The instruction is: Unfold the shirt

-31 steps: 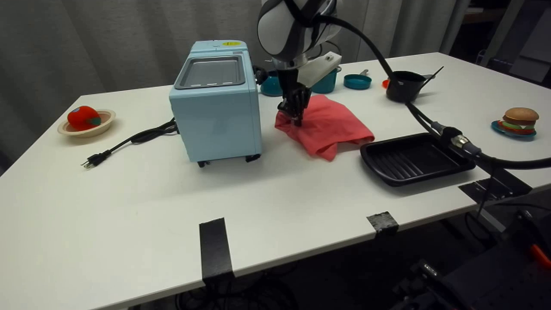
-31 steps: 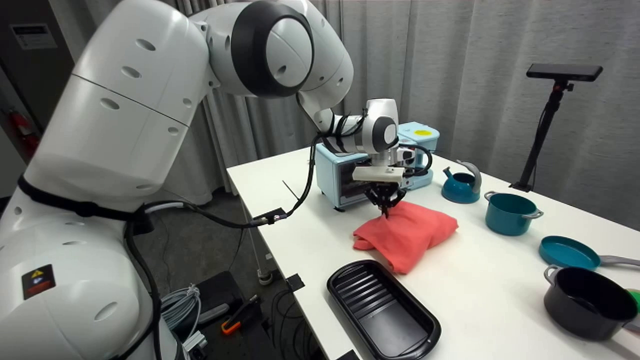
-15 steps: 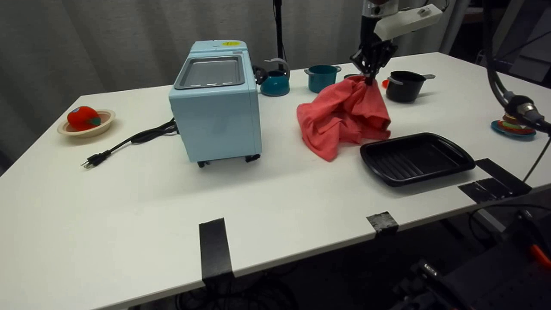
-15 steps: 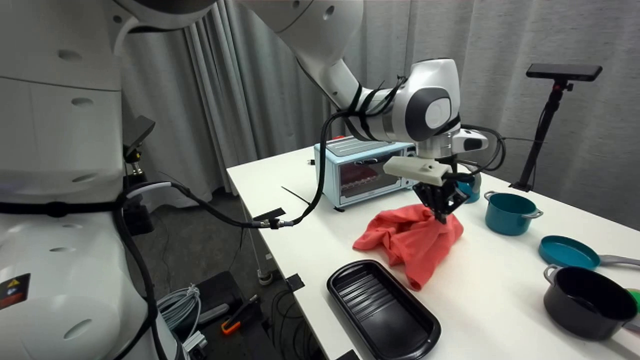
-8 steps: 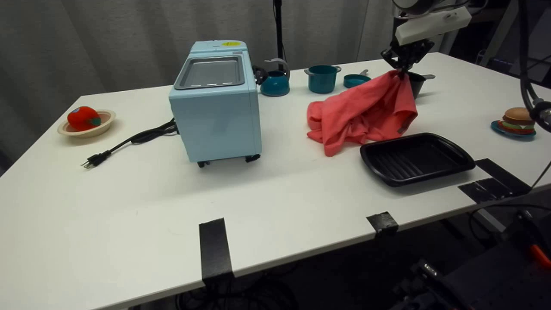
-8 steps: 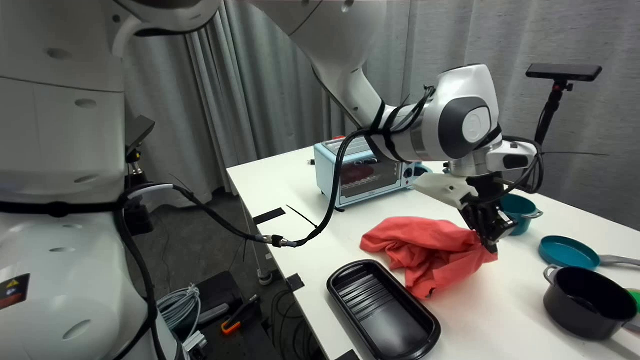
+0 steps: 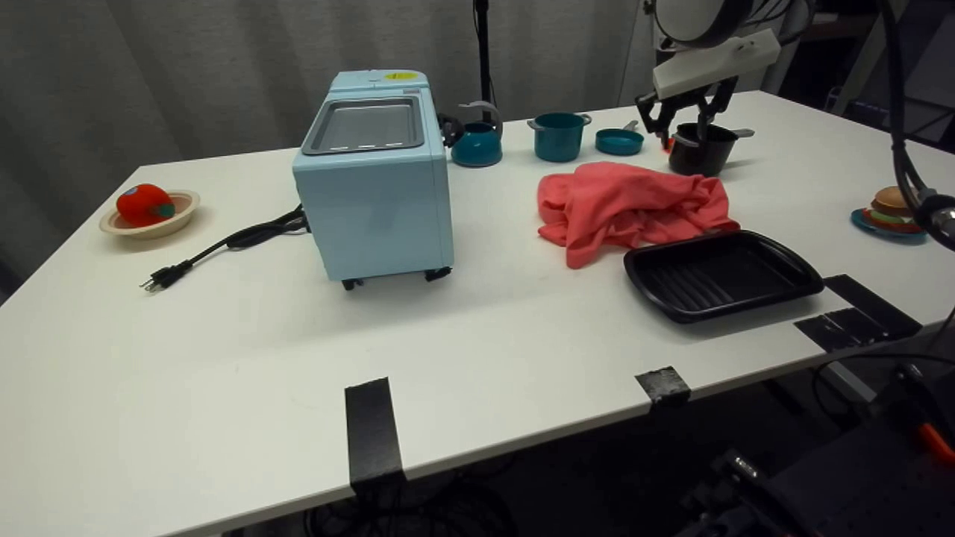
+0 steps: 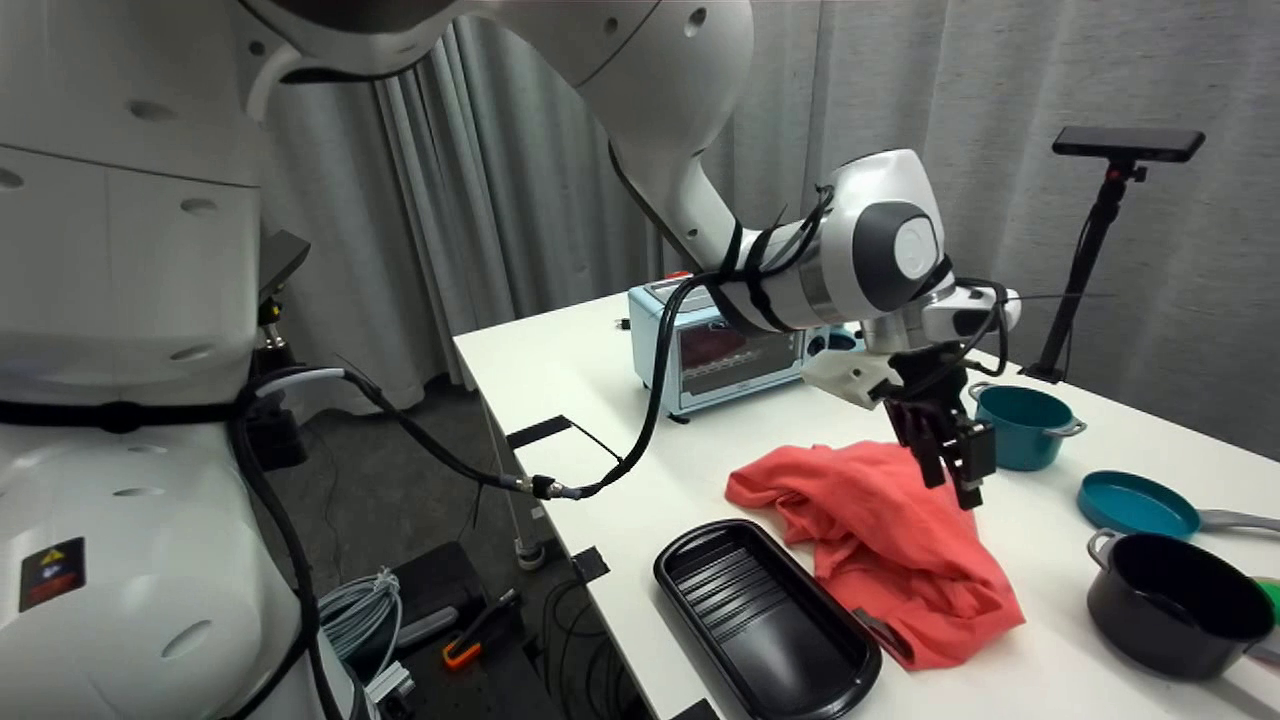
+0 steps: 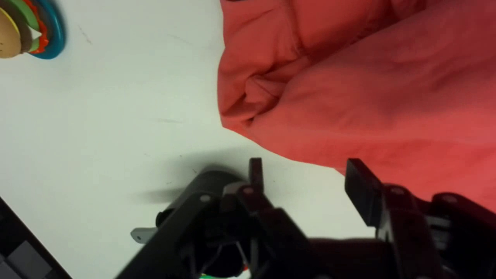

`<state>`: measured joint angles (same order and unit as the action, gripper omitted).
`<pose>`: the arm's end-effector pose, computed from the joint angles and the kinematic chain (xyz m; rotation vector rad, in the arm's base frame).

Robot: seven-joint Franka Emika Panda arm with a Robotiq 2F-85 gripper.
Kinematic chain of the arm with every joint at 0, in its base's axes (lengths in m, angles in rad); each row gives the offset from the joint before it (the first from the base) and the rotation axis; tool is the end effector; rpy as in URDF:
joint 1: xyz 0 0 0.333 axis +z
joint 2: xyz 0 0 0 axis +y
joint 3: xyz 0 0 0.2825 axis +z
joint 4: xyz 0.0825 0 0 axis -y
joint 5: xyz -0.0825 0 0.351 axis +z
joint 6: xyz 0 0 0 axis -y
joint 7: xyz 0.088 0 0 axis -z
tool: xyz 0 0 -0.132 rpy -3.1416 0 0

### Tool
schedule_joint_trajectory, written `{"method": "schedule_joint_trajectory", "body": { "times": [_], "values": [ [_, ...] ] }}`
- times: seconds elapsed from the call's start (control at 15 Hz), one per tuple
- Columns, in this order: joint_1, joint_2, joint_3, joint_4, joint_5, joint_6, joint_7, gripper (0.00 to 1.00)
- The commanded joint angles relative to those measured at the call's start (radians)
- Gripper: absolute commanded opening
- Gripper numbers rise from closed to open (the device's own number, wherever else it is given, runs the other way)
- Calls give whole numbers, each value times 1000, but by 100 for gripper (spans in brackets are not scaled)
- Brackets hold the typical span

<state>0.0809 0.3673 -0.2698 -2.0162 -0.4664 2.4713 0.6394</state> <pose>0.5701 -0.1125 0.2541 2.6913 -0.6160 0.2403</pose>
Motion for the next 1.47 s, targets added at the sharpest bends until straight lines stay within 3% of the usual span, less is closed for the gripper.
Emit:
{"method": "schedule_joint_trajectory", "body": {
  "times": [0.0,0.13,0.4,0.67,1.33,1.4],
  "values": [
    [49,-57,47,-20,-49,8,-21,90],
    [56,-52,98,-3,-22,34,-77,99],
    [51,-8,202,41,72,52,-247,100],
    [51,67,264,97,171,6,-390,100],
    [84,193,259,205,204,-239,-413,96],
    [90,195,257,211,197,-264,-406,83]
  ]
}}
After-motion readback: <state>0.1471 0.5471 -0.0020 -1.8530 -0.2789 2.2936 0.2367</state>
